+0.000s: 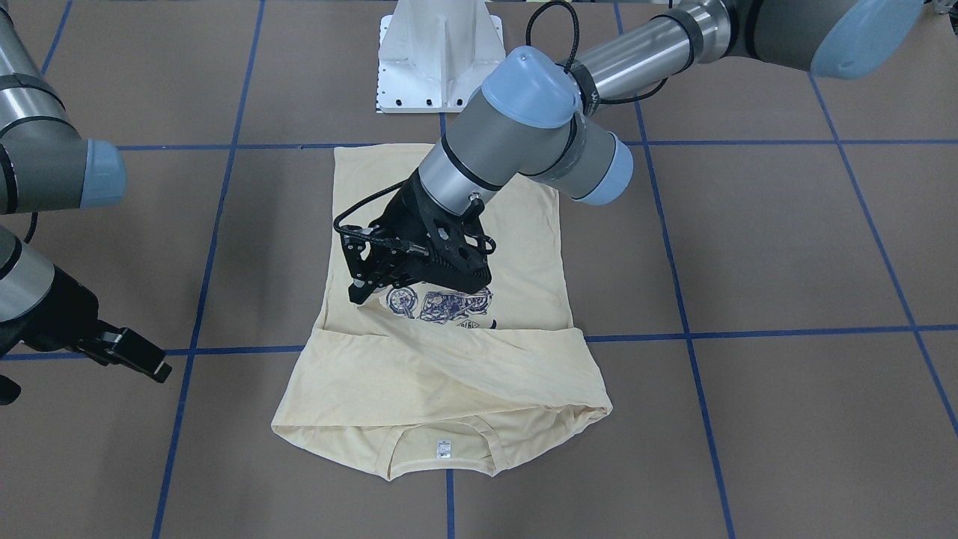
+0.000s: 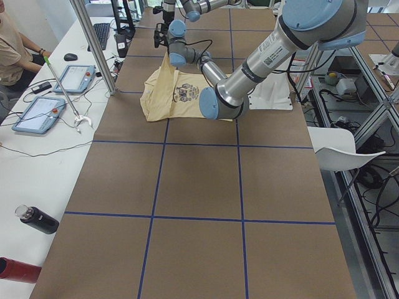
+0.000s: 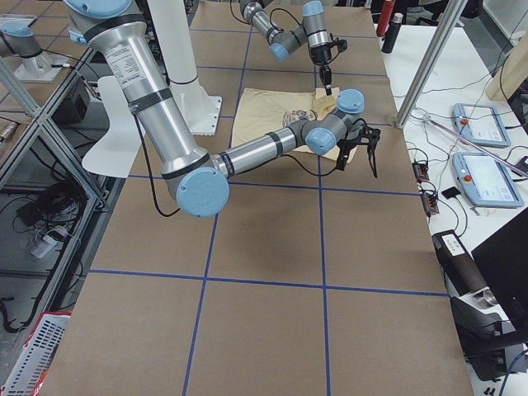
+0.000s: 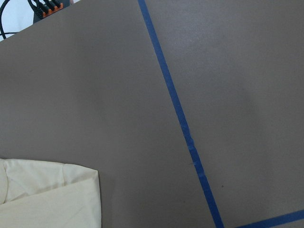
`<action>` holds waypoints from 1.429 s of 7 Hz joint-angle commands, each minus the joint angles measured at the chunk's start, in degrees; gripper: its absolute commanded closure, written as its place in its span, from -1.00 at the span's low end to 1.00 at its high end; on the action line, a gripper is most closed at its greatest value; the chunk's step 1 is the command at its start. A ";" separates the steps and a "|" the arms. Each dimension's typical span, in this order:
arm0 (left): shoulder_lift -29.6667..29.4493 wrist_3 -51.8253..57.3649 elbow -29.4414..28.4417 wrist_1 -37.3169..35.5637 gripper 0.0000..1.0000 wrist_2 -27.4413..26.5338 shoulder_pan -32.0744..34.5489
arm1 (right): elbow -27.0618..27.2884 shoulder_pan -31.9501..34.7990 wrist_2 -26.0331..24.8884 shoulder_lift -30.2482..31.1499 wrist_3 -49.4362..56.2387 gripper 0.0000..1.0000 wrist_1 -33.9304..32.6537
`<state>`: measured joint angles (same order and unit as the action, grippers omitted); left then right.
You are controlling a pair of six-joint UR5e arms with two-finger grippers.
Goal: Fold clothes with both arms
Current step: 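Lift the cuff with the left gripper and fold it across toward the collar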
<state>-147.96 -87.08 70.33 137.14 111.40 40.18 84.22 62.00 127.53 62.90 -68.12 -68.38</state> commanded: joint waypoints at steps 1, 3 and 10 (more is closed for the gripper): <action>-0.40 -0.20 -1.59 0.06 1.00 -3.53 -2.19 | -0.37 -0.04 -0.09 -0.06 0.01 -0.97 0.00; -1.36 -0.55 -2.21 0.06 1.00 -4.88 -3.96 | -0.55 0.14 -0.09 -0.32 0.18 -0.97 0.00; -3.84 -0.73 -4.69 -0.20 -0.23 -10.42 -8.37 | -1.61 0.07 0.17 -1.10 -0.33 -0.98 0.09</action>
<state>-152.45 -87.85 64.21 137.16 100.64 31.26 82.58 63.43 127.84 62.31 -67.33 -68.38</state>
